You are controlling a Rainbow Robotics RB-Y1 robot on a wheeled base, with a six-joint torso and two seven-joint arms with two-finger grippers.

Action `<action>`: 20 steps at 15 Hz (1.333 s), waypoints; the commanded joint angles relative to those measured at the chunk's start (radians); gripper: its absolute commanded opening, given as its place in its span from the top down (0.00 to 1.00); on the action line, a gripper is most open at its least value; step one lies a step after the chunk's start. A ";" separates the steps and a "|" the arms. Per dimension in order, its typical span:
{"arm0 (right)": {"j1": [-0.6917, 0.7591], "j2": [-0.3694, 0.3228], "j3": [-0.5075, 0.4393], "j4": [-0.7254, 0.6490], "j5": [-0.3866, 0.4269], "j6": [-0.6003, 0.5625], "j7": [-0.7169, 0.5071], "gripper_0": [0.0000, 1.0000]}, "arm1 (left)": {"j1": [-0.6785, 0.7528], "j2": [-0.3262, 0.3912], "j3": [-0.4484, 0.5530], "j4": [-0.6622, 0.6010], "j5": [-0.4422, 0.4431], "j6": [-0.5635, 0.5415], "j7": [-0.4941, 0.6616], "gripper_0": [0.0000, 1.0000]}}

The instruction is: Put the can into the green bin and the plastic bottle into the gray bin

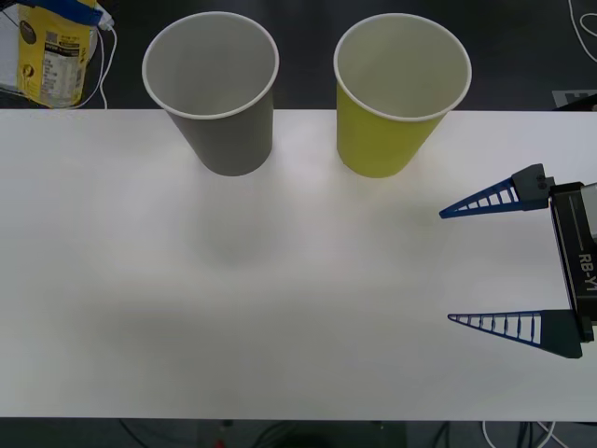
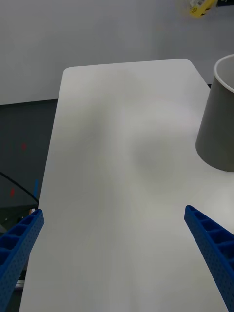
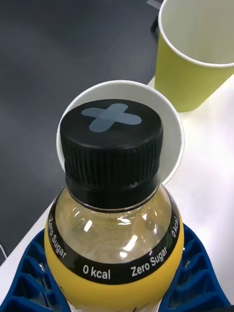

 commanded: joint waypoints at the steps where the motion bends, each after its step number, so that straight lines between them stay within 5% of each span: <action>1: 0.000 0.000 0.000 0.000 0.000 0.000 0.000 0.00 | -0.145 -0.018 -0.112 0.090 0.002 -0.048 -0.012 1.00; 13: 0.000 0.000 0.000 0.000 0.000 0.000 0.000 0.00 | -0.550 -0.262 -0.412 0.521 -0.092 -0.103 -0.084 1.00; 20: 0.000 0.000 0.000 0.000 0.000 0.000 0.000 0.00 | -0.646 -0.464 -0.438 0.753 -0.194 -0.102 -0.125 1.00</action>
